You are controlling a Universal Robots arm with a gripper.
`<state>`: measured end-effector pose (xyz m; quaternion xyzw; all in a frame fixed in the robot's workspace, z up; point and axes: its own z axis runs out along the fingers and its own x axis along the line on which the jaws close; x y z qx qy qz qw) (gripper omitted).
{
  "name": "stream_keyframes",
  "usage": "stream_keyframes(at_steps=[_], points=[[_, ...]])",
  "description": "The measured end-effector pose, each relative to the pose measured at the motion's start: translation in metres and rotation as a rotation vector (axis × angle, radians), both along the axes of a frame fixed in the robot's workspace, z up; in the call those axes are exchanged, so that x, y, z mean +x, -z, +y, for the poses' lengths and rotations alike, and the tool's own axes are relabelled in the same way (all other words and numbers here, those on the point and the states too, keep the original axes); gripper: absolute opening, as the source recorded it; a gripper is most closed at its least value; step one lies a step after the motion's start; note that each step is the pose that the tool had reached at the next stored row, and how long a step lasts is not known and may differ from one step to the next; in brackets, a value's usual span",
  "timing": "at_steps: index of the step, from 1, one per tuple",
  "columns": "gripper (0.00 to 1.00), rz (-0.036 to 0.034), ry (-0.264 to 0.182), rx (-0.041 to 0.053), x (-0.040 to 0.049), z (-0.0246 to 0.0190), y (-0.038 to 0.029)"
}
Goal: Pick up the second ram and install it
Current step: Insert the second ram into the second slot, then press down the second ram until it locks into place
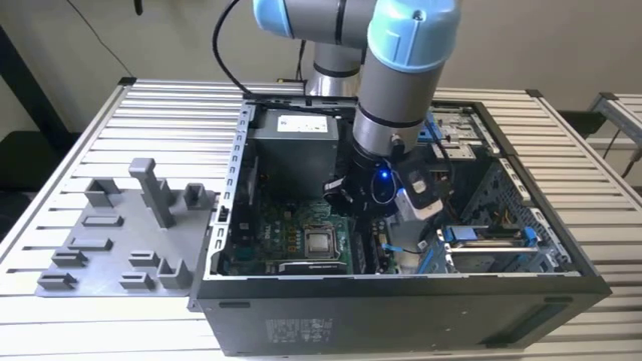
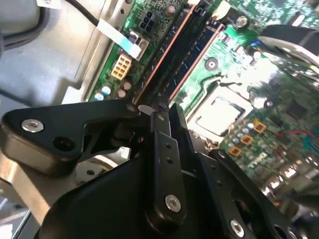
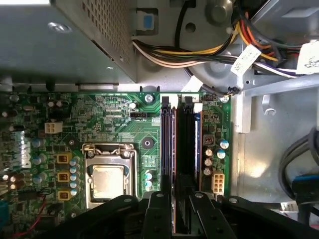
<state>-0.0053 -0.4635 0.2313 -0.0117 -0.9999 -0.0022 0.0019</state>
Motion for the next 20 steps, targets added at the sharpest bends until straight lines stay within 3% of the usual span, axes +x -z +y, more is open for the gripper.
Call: stream_keyframes(at_steps=[4,8,12,20], points=[[0.22,0.0027,0.000,0.0004,0.0001,0.0000,-0.0155],[0.22,0.0028,0.000,0.0011,0.0001,0.0001,-0.0160],[0.11,0.0028,0.000,0.0009,0.0000,0.0000,-0.0164],[0.11,0.0028,0.000,0.0009,0.0000,0.0000,-0.0175]])
